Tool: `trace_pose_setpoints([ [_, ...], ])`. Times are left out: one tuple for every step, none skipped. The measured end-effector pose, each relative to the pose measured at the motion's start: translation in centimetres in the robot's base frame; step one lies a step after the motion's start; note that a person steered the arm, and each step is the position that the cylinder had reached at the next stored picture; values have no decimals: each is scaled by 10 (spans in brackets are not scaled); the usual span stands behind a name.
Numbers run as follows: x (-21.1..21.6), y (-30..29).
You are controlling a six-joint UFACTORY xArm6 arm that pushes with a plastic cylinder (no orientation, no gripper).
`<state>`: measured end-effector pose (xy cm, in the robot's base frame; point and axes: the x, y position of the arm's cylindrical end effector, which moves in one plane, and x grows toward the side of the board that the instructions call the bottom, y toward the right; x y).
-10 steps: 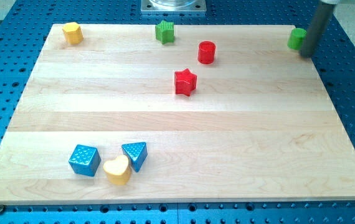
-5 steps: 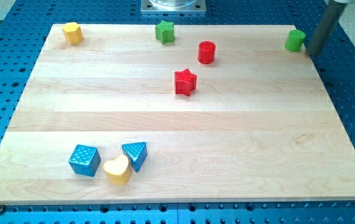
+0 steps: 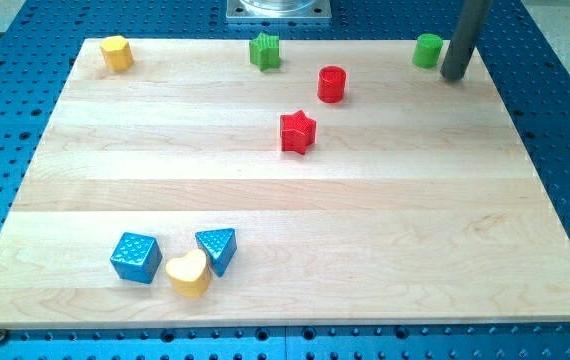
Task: Place the red circle horizontally left to the red star
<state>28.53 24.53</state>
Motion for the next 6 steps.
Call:
trace_pose_setpoints([
  [2, -43],
  [-3, -62],
  [-3, -61],
  [-3, -122],
  [-3, -150],
  [17, -239],
])
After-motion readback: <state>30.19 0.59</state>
